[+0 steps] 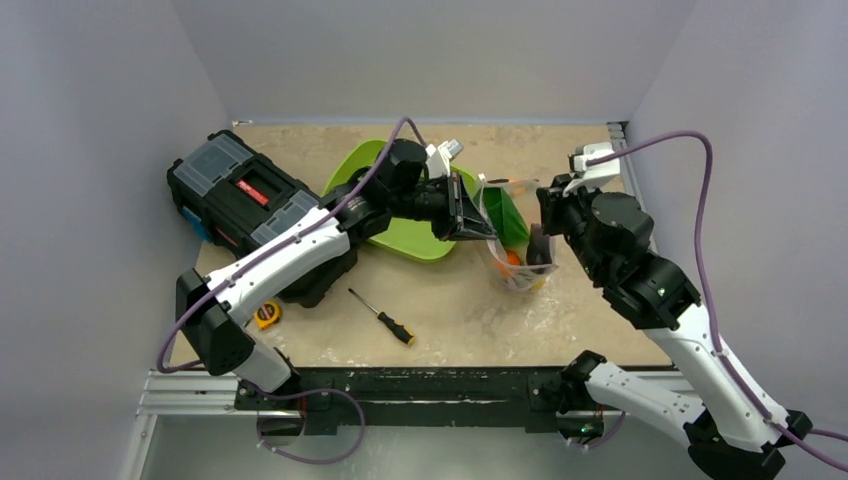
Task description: Place the food in the zip-top bag and seal the zipper
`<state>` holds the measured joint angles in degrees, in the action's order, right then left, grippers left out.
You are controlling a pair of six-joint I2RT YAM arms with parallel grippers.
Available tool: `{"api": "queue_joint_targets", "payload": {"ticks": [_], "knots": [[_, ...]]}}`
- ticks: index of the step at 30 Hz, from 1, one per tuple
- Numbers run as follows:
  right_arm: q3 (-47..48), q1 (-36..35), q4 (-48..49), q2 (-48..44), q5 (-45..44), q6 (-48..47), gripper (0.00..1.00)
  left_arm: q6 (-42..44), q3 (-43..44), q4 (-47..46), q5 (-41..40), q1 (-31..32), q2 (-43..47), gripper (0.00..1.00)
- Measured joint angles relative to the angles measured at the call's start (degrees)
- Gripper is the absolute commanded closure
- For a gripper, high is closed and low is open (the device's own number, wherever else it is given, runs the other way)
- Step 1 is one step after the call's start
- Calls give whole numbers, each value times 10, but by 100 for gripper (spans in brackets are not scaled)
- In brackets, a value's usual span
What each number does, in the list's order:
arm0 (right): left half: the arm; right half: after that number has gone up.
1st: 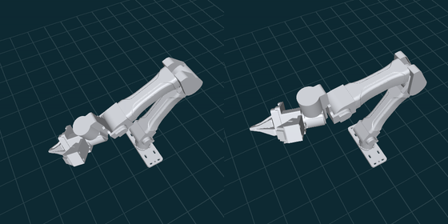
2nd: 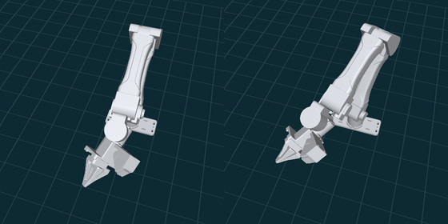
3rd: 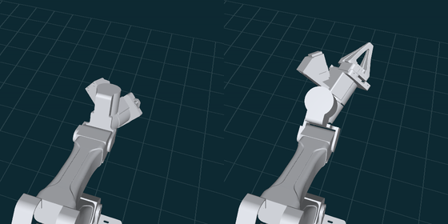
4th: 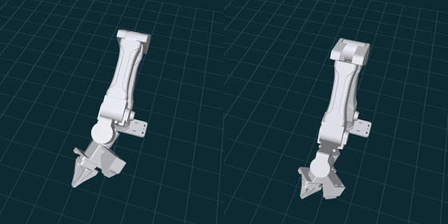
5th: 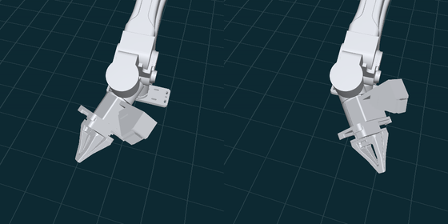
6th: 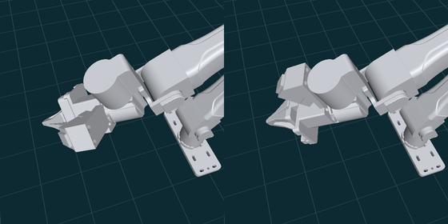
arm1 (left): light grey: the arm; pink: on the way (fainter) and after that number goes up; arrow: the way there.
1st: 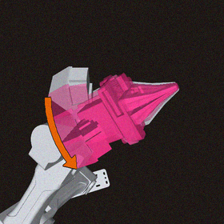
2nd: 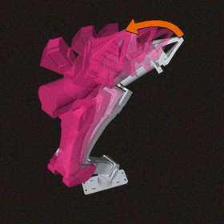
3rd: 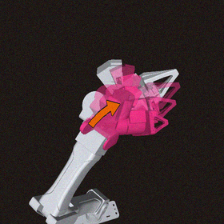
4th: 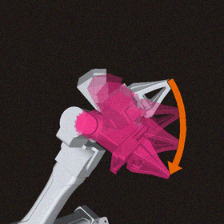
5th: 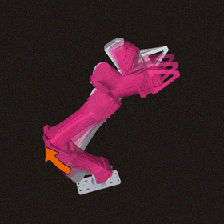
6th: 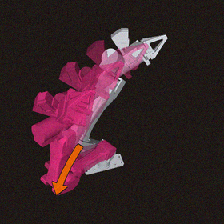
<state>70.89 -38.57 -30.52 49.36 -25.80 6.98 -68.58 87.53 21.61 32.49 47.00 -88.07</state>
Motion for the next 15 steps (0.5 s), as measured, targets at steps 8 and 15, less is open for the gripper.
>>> {"api": "queue_joint_targets", "payload": {"ticks": [8, 15], "knots": [[-23, 0, -53, 26, -7, 14, 75, 0, -66, 3, 3, -1, 0, 100], [82, 0, -126, 42, 18, 13, 46, 0, -65, -22, 13, -1, -3, 100]]}}
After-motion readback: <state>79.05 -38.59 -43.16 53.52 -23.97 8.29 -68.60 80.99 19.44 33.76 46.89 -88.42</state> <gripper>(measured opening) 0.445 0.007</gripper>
